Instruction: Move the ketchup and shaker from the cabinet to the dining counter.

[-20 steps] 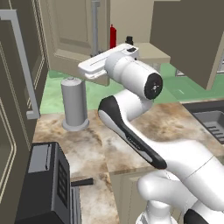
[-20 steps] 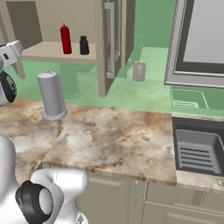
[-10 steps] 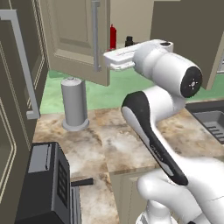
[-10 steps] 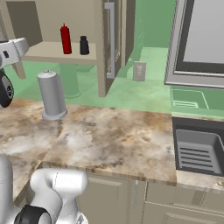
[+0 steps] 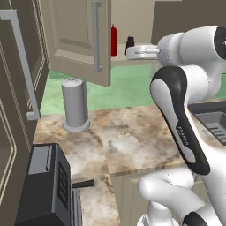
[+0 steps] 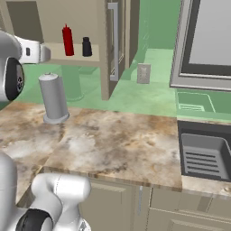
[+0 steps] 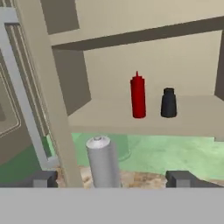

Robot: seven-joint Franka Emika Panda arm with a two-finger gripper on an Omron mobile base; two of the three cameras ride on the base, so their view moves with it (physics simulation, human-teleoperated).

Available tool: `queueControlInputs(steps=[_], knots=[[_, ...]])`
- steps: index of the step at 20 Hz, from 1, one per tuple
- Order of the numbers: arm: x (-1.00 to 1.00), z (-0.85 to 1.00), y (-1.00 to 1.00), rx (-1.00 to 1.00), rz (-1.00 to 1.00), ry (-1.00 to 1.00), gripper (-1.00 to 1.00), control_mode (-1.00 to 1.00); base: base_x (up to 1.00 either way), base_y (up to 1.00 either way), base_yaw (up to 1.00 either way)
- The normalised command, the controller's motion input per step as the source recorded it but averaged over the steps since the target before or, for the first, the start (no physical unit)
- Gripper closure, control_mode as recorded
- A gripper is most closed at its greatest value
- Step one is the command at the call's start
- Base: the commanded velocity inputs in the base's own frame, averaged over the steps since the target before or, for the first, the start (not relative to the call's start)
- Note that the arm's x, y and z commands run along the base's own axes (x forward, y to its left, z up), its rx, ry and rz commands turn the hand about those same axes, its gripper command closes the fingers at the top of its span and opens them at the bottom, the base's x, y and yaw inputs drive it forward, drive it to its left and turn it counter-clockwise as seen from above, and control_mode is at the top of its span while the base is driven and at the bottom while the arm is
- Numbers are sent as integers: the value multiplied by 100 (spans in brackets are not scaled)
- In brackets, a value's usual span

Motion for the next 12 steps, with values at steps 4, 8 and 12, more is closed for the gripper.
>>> queueControlInputs(steps=[4, 8, 12], knots=[[25, -23, -10, 11, 1, 28, -100, -100, 0, 0, 0], [41, -17, 0, 11, 0, 26, -100, -100, 0, 0, 0], [49, -23, 10, 10, -1, 22, -100, -100, 0, 0, 0]])
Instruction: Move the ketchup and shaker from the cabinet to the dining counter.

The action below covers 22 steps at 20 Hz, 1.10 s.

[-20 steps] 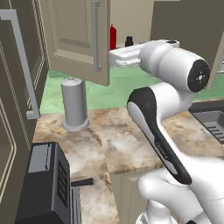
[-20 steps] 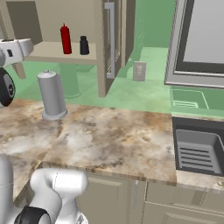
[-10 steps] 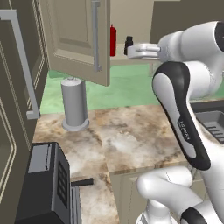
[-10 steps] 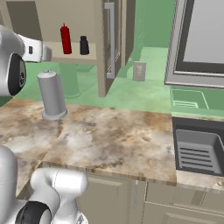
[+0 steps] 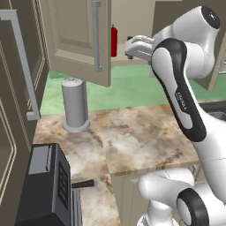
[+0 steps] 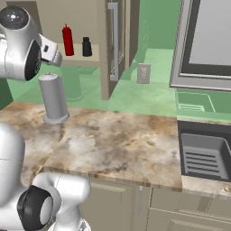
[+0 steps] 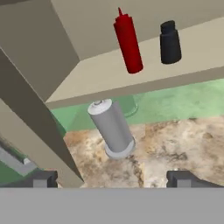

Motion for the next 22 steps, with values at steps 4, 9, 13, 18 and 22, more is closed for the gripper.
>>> queueControlInputs(steps=[4, 9, 13, 18, 22], knots=[[49, -24, 7, 5, -7, 19, -100, -100, 0, 0, 0], [41, -30, 12, 5, -11, 10, -100, -100, 0, 0, 0], [32, -33, 20, 10, -14, 3, -100, -100, 0, 0, 0], [22, -17, 27, 17, -7, 3, -100, -100, 0, 0, 0], [2, 0, 31, 17, 0, 2, -100, -100, 0, 0, 0]])
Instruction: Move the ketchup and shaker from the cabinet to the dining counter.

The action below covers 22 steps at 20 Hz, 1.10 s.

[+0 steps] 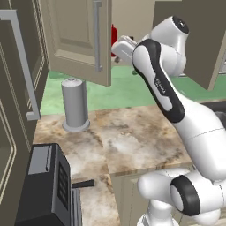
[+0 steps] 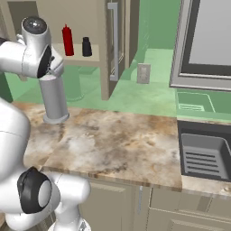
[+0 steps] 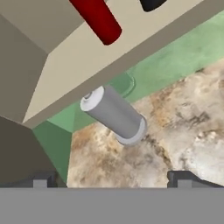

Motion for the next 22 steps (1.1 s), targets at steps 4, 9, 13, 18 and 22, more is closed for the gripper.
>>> queueControlInputs(steps=[4, 9, 13, 18, 22], knots=[[-5, 0, 45, 9, 10, 3, -100, -100, 0, 0, 0], [-1, 0, 74, 5, 21, 7, -100, -100, 0, 0, 0], [4, 0, 98, 1, 26, 13, -100, -100, 0, 0, 0], [7, 0, 94, 0, 26, 14, -100, -100, 0, 0, 0], [0, 0, 74, 0, 19, 5, -100, -100, 0, 0, 0]])
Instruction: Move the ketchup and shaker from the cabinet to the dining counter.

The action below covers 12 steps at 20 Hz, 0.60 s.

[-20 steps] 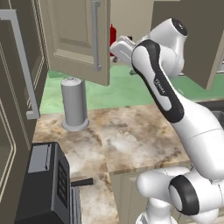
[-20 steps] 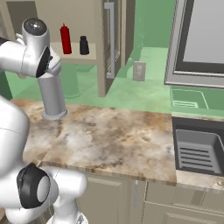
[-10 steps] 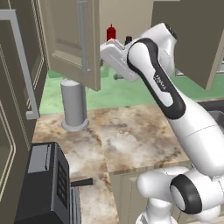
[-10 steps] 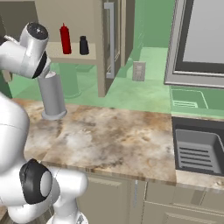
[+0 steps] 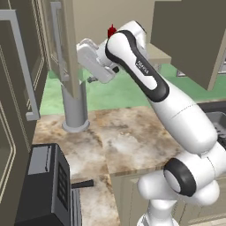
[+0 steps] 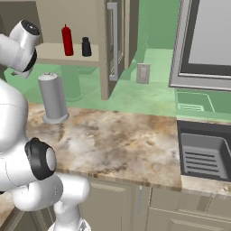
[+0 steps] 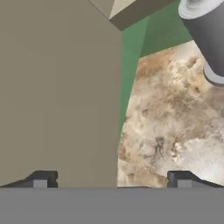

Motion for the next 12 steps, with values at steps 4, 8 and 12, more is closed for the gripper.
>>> queueControlInputs(steps=[4, 8, 12], knots=[[-10, 13, 32, 0, 8, -3, -100, -100, 0, 0, 0], [-24, 23, 1, 0, 1, -14, -100, -100, 0, 0, 0], [-23, 18, -11, 0, 0, -17, -100, -100, 0, 0, 0]])
